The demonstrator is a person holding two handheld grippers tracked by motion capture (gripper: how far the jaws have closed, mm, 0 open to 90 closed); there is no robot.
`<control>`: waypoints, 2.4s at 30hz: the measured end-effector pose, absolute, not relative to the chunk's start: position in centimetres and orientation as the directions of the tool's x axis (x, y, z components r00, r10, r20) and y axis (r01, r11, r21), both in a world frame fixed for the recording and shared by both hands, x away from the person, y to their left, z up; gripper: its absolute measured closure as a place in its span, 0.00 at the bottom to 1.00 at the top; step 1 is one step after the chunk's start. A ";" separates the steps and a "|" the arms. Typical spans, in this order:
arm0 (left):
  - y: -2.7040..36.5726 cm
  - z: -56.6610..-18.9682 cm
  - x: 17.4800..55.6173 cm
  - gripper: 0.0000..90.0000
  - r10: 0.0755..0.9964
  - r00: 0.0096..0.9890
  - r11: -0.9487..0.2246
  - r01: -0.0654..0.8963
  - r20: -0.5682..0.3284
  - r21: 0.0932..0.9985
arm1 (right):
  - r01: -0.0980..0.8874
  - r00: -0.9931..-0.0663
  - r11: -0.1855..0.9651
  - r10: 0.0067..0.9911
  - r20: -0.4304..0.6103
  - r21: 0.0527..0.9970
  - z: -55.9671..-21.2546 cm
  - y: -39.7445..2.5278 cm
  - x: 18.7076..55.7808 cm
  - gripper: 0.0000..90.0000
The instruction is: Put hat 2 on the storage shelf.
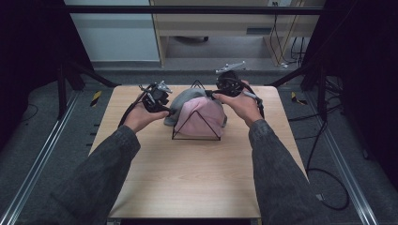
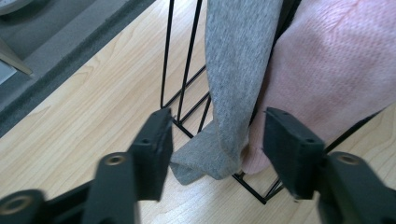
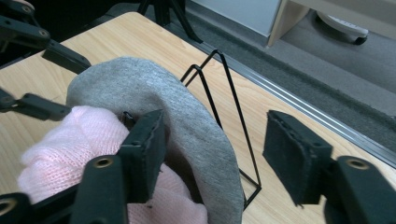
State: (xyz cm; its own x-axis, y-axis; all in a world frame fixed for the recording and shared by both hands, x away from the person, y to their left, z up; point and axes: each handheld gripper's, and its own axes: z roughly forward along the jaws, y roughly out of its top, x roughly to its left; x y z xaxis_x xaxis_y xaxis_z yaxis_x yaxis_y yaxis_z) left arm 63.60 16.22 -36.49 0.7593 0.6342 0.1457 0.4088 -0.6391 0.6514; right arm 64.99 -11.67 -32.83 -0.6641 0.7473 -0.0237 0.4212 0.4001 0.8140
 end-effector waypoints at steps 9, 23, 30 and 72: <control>17.1 -35.0 62.3 0.16 0.661 0.738 -0.603 0.415 0.134 0.681 | 0.411 -0.630 0.356 0.777 -0.020 0.839 -32.1 -11.8 64.2 0.28; 18.6 -34.0 56.3 0.07 0.667 0.720 -0.616 0.391 0.190 0.684 | 0.386 -0.597 0.323 0.801 -0.033 0.864 -30.5 -13.5 58.3 0.18; 18.9 -34.1 53.9 0.06 0.660 0.723 -0.625 0.377 0.205 0.684 | 0.374 -0.590 0.311 0.807 -0.034 0.874 -30.8 -14.8 55.1 0.14; 20.1 -42.0 48.1 0.08 0.610 0.765 -0.677 0.368 0.208 0.637 | 0.429 -0.649 0.404 0.760 -0.036 0.808 -40.7 -16.9 48.5 0.15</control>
State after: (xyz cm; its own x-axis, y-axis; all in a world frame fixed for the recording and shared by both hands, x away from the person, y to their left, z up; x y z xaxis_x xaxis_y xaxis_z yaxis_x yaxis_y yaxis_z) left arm 48.12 20.13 -42.02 0.7645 0.6103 0.2075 0.3679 -0.6775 0.6369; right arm 48.52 -16.86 -40.70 -0.6487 0.7602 -0.0360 0.4286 0.4041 0.8081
